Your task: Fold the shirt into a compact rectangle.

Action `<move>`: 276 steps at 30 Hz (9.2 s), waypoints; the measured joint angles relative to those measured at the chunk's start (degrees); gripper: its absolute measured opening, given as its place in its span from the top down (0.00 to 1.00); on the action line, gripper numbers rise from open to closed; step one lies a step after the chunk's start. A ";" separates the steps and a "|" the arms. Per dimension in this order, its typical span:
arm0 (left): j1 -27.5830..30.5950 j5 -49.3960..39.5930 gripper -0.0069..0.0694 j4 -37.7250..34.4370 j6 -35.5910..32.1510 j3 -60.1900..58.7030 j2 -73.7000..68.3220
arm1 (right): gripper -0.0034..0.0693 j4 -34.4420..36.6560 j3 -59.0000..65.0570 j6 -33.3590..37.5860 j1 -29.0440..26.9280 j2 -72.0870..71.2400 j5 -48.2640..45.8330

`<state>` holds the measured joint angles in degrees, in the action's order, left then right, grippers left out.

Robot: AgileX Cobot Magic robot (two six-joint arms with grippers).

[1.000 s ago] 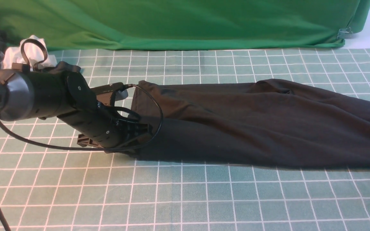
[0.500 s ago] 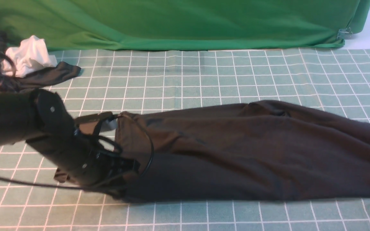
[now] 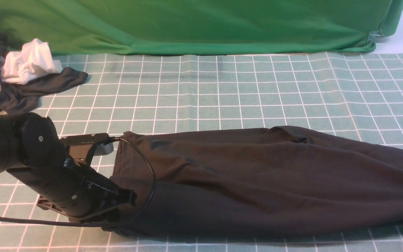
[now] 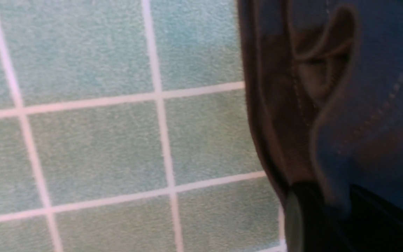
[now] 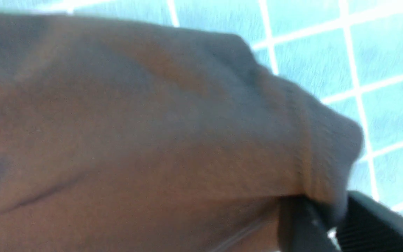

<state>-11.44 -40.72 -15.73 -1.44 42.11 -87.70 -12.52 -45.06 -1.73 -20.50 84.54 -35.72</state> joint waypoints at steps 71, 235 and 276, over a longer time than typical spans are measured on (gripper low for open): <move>0.00 -9.63 0.22 3.51 5.35 28.54 0.13 | 0.90 10.69 -32.28 -1.78 1.02 -1.73 -29.59; 0.00 1.07 0.65 6.75 4.54 28.54 0.13 | 0.68 4.64 45.69 2.27 31.28 -84.48 22.32; 0.00 -9.82 0.89 6.07 0.01 2.85 47.44 | 0.62 5.34 45.69 2.27 21.12 -84.48 21.73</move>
<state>-11.44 -50.54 -9.67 -1.43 44.97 -40.26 -7.18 0.62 0.54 0.62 0.06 -13.98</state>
